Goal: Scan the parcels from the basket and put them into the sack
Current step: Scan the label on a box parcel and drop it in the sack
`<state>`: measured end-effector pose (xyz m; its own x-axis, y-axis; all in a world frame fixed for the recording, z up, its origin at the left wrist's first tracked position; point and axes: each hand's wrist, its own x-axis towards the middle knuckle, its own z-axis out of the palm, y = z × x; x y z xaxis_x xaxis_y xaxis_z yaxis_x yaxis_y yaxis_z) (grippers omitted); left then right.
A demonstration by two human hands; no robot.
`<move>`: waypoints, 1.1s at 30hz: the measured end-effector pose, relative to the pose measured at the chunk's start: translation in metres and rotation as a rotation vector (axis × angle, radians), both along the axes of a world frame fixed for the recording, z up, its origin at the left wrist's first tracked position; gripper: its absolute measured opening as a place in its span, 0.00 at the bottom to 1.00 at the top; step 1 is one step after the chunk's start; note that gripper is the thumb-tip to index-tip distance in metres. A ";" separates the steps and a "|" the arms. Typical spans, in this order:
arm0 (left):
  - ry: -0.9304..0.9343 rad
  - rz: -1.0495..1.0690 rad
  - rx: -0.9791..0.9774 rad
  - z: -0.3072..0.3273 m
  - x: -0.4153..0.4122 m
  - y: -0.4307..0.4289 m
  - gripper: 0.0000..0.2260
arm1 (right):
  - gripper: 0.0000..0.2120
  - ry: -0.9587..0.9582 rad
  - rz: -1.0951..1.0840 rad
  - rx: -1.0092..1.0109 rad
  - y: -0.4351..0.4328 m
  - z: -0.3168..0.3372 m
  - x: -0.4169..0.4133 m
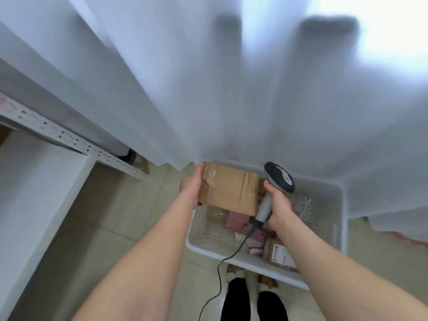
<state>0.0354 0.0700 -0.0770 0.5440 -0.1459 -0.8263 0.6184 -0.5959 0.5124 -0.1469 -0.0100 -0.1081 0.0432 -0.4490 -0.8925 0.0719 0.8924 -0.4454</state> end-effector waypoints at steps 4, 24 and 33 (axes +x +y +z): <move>0.018 0.015 -0.068 0.085 0.000 -0.002 0.34 | 0.32 -0.031 -0.018 -0.054 -0.017 0.076 -0.002; -0.115 -0.217 -0.342 0.350 -0.013 0.079 0.26 | 0.21 -0.422 0.218 -0.259 0.035 0.306 -0.006; -0.371 -0.499 -0.479 0.378 -0.008 0.142 0.23 | 0.24 -0.456 0.193 -0.338 0.109 0.344 0.000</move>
<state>0.0278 0.2118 0.3006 0.5487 -0.7400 -0.3890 0.0740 -0.4205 0.9043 -0.1467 0.0995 0.2359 0.4973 -0.6510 -0.5734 0.1737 0.7223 -0.6694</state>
